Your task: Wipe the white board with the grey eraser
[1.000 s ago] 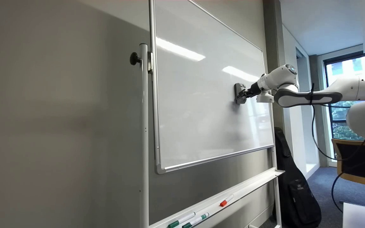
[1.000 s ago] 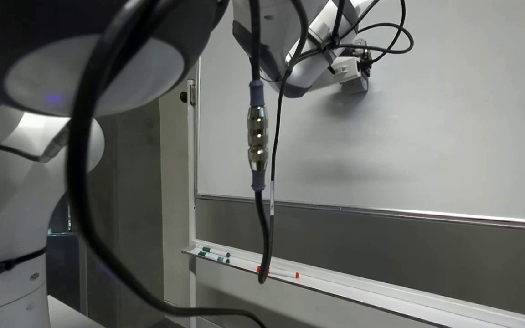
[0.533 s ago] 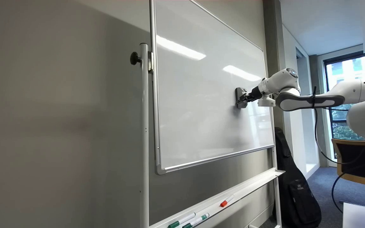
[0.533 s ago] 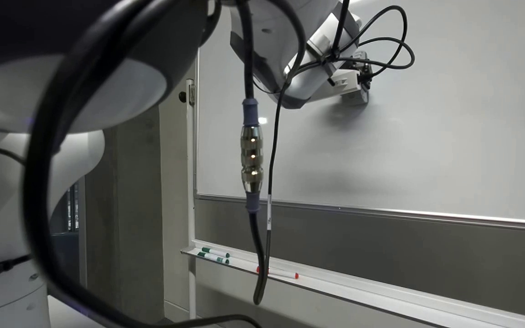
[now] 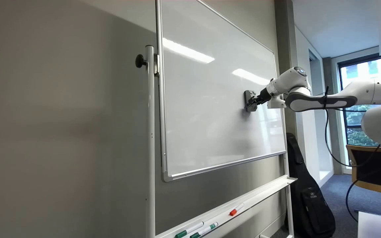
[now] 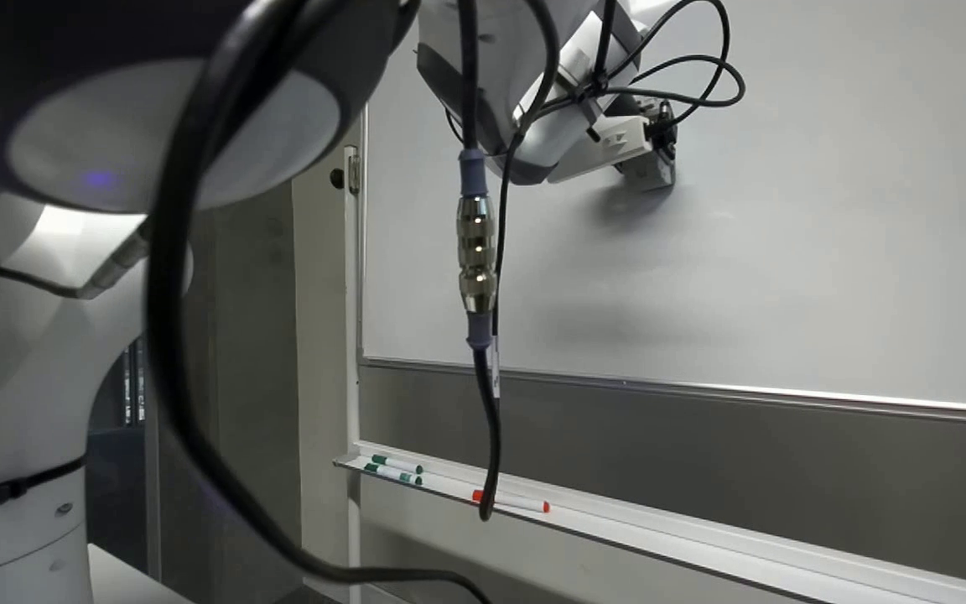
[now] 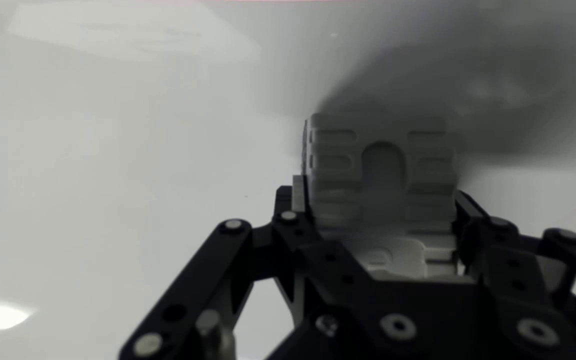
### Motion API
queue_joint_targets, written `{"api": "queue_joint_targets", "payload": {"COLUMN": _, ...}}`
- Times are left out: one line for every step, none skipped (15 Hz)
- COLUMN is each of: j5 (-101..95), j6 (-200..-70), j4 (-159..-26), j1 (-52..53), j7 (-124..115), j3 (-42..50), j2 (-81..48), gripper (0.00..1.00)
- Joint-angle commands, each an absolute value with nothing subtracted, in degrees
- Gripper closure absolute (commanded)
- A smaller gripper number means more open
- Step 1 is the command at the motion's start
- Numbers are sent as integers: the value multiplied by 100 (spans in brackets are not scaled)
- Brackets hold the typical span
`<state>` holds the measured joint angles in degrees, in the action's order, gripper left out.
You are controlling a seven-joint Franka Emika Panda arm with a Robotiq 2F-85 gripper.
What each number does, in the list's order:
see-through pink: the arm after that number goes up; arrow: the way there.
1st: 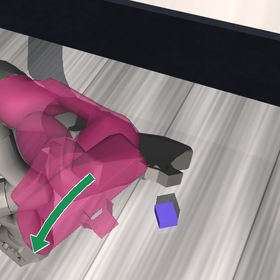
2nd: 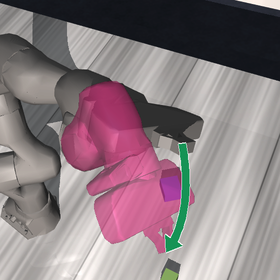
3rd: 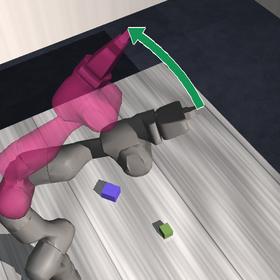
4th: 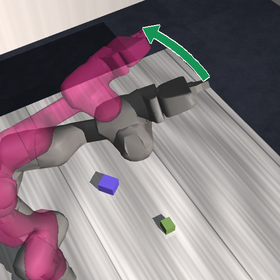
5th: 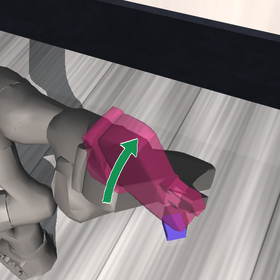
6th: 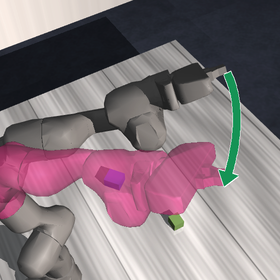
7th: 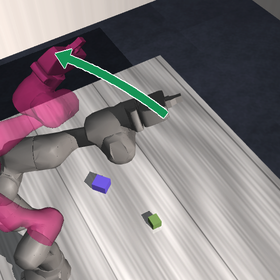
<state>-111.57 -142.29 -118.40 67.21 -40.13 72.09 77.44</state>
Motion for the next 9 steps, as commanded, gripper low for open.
{"api": "queue_joint_targets", "payload": {"j5": -11007, "j6": -14129, "j4": -11387, "j1": 7460, "j7": -4090, "j3": 6956, "j2": 7315, "gripper": 62}}
{"api": "queue_joint_targets", "payload": {"j5": -10987, "j6": -14111, "j4": -11370, "j1": 7474, "j7": -4075, "j3": 6898, "j2": 7273, "gripper": 62}}
{"api": "queue_joint_targets", "payload": {"j5": -10968, "j6": -14099, "j4": -11351, "j1": 7481, "j7": -4060, "j3": 6855, "j2": 7226, "gripper": 62}}
{"api": "queue_joint_targets", "payload": {"j5": -10952, "j6": -14093, "j4": -11332, "j1": 7486, "j7": -4048, "j3": 6811, "j2": 7182, "gripper": 62}}
{"api": "queue_joint_targets", "payload": {"j5": -10940, "j6": -14093, "j4": -11304, "j1": 7483, "j7": -4039, "j3": 6768, "j2": 7138, "gripper": 62}}
{"api": "queue_joint_targets", "payload": {"j5": -10931, "j6": -14107, "j4": -11270, "j1": 7485, "j7": -4038, "j3": 6745, "j2": 7091, "gripper": 62}}
{"api": "queue_joint_targets", "payload": {"j5": -10912, "j6": -14117, "j4": -11224, "j1": 7495, "j7": -4024, "j3": 6718, "j2": 7051, "gripper": 62}}
{"api": "queue_joint_targets", "payload": {"j5": -10883, "j6": -14131, "j4": -11162, "j1": 7506, "j7": -4007, "j3": 6680, "j2": 7019, "gripper": 62}}
{"api": "queue_joint_targets", "payload": {"j5": -10839, "j6": -14143, "j4": -11096, "j1": 7523, "j7": -3982, "j3": 6650, "j2": 6980, "gripper": 62}}
